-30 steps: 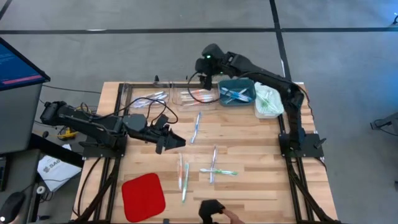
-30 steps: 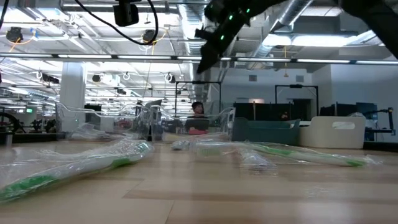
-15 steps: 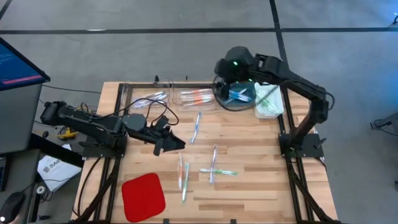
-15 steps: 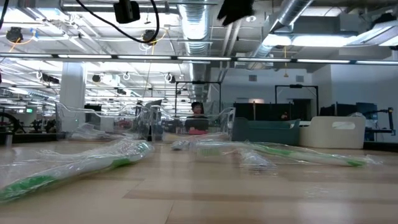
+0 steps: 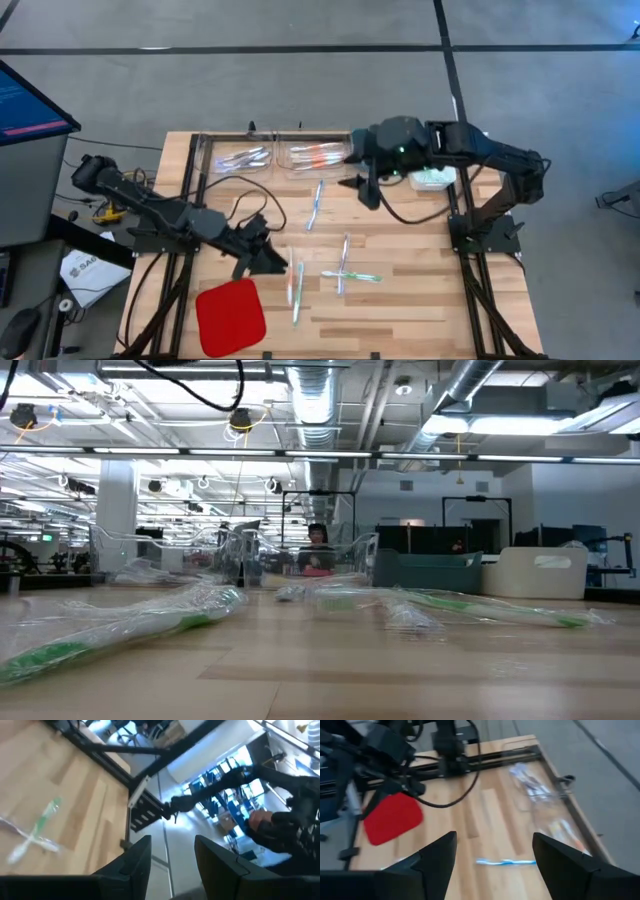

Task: Pick & Place Toothbrushes
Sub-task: Put the green toothbrush into the white bin

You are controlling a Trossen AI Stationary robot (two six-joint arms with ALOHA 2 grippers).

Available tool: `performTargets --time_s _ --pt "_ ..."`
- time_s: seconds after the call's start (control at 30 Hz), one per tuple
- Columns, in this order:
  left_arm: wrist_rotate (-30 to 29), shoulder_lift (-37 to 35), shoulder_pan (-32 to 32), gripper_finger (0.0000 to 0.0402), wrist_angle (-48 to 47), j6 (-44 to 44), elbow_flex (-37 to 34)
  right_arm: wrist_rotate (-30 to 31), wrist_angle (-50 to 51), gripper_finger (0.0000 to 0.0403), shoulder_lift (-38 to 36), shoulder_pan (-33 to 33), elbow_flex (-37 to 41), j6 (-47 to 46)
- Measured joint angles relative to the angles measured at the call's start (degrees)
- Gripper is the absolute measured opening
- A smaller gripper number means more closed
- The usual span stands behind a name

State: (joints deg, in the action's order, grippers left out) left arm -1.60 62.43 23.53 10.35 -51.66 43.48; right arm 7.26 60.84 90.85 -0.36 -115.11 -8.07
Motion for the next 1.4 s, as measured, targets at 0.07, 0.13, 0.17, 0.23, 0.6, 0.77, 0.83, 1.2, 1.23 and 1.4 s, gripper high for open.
performTargets --time_s 0.07,0.13,0.17,0.23,0.6,0.77,0.83,1.2,1.23,1.4 --pt "-3.1 0.0 2.9 0.0145 0.3 -0.4 0.0 0.0 0.0 0.0256 0.1 2.2 0.0 -1.2" --pt "-8.2 0.3 5.6 0.0145 0.5 -1.2 0.0 0.1 0.0 0.0256 0.3 4.3 0.0 -2.1" --pt "-10.9 0.4 7.1 0.0144 0.4 -1.2 0.1 0.1 0.0 0.0256 0.4 5.4 0.0 -2.4" --pt "-16.6 1.0 10.5 0.0141 0.5 -1.2 0.9 0.1 -0.2 0.0256 0.3 7.5 0.0 -2.5" --pt "-27.4 16.0 16.8 0.0096 0.5 -1.0 14.1 3.2 -4.9 0.0256 -0.2 18.2 0.0 -2.3" --pt "-27.5 23.6 15.6 0.0090 -4.9 -6.1 22.4 3.9 -5.0 0.0256 -1.2 24.3 0.0 -2.6" --pt "-27.5 25.5 15.5 0.0090 -12.2 -10.3 25.7 6.2 -4.7 0.0256 -1.7 27.0 0.0 -2.9" --pt "-10.7 36.1 12.2 0.0090 -35.6 -37.1 34.5 12.3 -25.6 0.0256 -9.8 38.7 10.8 -2.0" --pt "-9.7 37.1 11.8 0.0090 -35.8 -37.3 35.0 12.2 -29.7 0.0256 -11.0 39.2 13.3 -2.0" --pt "-7.8 39.8 9.3 0.0089 -35.9 -37.3 37.2 7.3 -50.8 0.0256 -18.0 41.0 28.6 -2.3"
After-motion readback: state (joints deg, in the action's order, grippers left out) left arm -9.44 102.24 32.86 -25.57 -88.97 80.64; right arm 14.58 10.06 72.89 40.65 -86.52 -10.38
